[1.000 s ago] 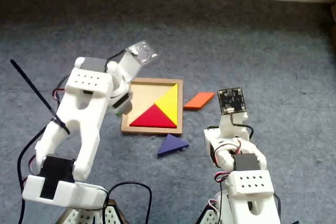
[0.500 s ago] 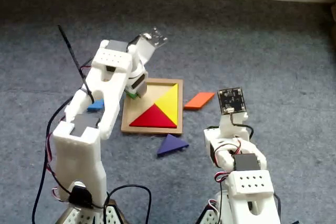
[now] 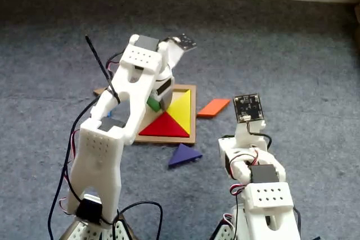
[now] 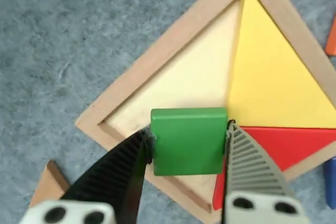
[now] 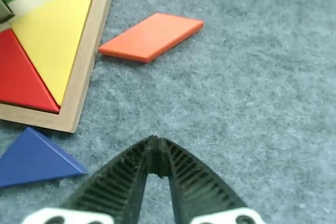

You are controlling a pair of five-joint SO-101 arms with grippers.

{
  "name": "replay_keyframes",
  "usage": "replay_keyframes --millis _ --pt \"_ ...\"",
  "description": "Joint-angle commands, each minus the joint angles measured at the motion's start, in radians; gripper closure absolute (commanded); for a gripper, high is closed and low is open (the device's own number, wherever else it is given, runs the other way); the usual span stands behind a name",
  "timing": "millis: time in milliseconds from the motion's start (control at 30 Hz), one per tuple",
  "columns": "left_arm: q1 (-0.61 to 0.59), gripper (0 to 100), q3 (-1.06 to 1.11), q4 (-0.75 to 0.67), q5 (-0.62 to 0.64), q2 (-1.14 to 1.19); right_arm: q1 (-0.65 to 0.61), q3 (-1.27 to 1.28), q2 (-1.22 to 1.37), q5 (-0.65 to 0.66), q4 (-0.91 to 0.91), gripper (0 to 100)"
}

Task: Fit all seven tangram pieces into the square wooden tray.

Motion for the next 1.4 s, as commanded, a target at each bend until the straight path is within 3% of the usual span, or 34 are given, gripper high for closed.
replay_keyframes --millis 0,367,567,933,1167,1367 --pt "0.019 80 -0.090 0.057 0.021 -0.012 0.010 -0.008 -0.016 0.014 -0.024 99.2" --pt "0.033 79 -0.124 0.092 0.021 0.008 0.010 -0.008 -0.016 0.014 -0.024 99.2" --pt "0.027 69 -0.127 0.107 0.018 0.051 0.010 -0.008 -0.016 0.014 -0.024 99.2" --pt "-0.007 69 -0.127 0.109 0.025 -0.016 0.010 -0.008 -0.016 0.014 -0.024 99.2" --pt "-0.027 82 -0.122 0.120 0.060 -0.113 0.010 -0.008 -0.016 0.014 -0.024 99.2" --pt "-0.051 92 -0.124 0.114 0.058 -0.061 0.010 -0.008 -0.016 0.014 -0.024 99.2"
